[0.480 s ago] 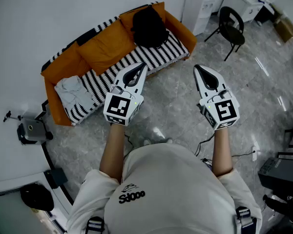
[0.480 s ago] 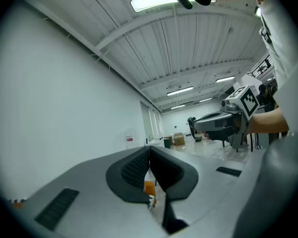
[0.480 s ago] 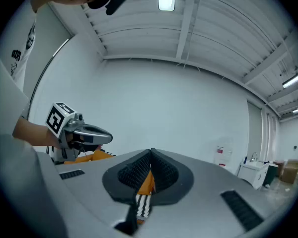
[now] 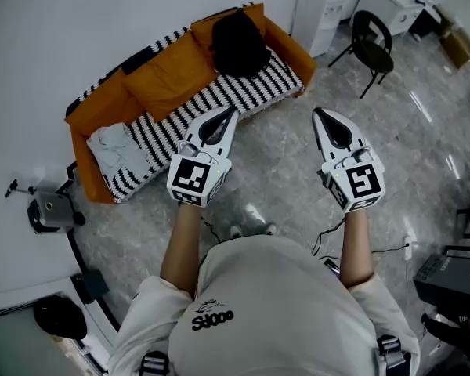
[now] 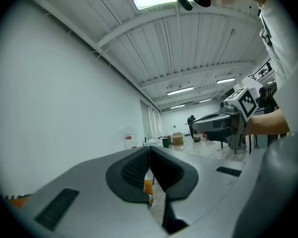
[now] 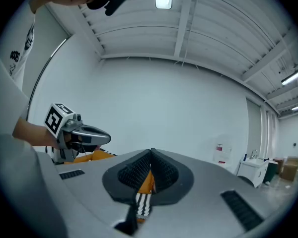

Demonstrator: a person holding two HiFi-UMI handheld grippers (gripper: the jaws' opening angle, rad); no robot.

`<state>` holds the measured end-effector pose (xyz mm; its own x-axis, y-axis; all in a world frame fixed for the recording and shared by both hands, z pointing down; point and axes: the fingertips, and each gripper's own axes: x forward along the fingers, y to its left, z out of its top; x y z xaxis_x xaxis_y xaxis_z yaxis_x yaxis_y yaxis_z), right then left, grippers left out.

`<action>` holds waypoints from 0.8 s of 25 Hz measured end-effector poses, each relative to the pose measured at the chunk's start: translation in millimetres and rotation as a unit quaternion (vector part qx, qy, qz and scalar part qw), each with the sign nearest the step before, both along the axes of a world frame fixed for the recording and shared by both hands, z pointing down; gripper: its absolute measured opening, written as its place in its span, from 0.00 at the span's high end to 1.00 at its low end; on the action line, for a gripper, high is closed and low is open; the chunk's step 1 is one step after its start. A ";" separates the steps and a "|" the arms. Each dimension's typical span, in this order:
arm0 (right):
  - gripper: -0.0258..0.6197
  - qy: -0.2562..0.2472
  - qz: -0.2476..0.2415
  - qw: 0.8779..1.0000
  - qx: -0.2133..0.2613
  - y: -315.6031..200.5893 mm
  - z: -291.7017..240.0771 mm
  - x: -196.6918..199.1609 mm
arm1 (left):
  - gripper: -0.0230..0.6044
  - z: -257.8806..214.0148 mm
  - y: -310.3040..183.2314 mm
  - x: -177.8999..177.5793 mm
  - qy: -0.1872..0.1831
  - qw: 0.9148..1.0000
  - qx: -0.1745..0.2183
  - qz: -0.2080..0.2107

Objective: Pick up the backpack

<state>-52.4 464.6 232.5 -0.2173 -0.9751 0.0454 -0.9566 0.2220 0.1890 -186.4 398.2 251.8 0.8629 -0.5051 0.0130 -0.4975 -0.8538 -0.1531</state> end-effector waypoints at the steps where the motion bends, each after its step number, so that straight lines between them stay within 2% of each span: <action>1: 0.91 -0.006 -0.001 1.000 0.000 0.2 1.4 2.0 | 0.93 1.8 -0.4 1.6 -0.002 1.000 -0.001 0.000; 10: 0.91 -0.023 -0.004 1.000 -0.006 -3.0 13.5 28.5 | 0.93 9.5 -3.5 22.3 -0.008 1.000 -0.003 -0.008; 17: 0.91 -0.046 -0.031 0.998 -0.004 7.4 4.1 58.5 | 0.93 7.0 9.3 51.0 -0.012 1.000 -0.004 -0.025; 20: 0.91 -0.036 -0.047 0.998 -0.009 11.2 9.9 63.7 | 0.93 13.7 15.6 58.7 -0.018 0.999 -0.006 -0.036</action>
<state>11.3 475.8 242.4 -0.3105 -0.9496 0.0427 -0.9426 0.3134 0.1156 -127.7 413.8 265.5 0.8230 -0.5659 0.0492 -0.5525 -0.8176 -0.1618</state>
